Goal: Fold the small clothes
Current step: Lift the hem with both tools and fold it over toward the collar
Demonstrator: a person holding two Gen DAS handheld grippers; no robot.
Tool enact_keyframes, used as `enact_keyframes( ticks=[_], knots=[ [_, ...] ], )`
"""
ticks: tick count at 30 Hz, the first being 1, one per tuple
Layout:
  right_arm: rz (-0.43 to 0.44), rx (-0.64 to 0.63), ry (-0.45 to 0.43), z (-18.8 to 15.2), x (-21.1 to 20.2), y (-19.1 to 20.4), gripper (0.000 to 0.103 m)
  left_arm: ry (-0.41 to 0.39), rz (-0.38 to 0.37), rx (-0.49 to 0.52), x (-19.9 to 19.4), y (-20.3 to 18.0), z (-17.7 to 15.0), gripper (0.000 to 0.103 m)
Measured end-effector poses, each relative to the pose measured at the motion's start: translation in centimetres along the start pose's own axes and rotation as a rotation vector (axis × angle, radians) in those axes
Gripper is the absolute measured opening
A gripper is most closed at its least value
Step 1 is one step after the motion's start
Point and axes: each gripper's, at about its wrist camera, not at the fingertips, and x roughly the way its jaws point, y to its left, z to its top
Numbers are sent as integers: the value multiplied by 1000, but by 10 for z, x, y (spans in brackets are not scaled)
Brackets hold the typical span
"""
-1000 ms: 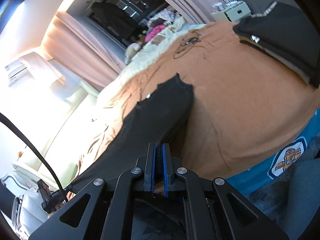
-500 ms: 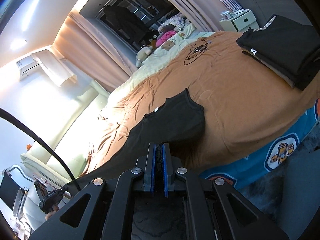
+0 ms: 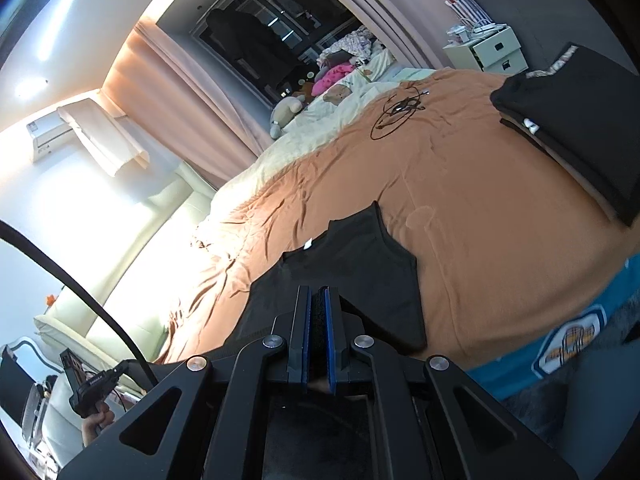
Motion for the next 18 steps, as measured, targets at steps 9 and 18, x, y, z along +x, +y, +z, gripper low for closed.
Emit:
enact_keyframes(
  ticks=[9, 18],
  knots=[
    [-62, -37, 45, 50, 81, 15, 3, 59, 34, 24, 87, 3, 47, 4],
    [-125, -52, 121, 90, 163, 18, 3, 138, 64, 23, 172, 11, 75, 4]
  ],
)
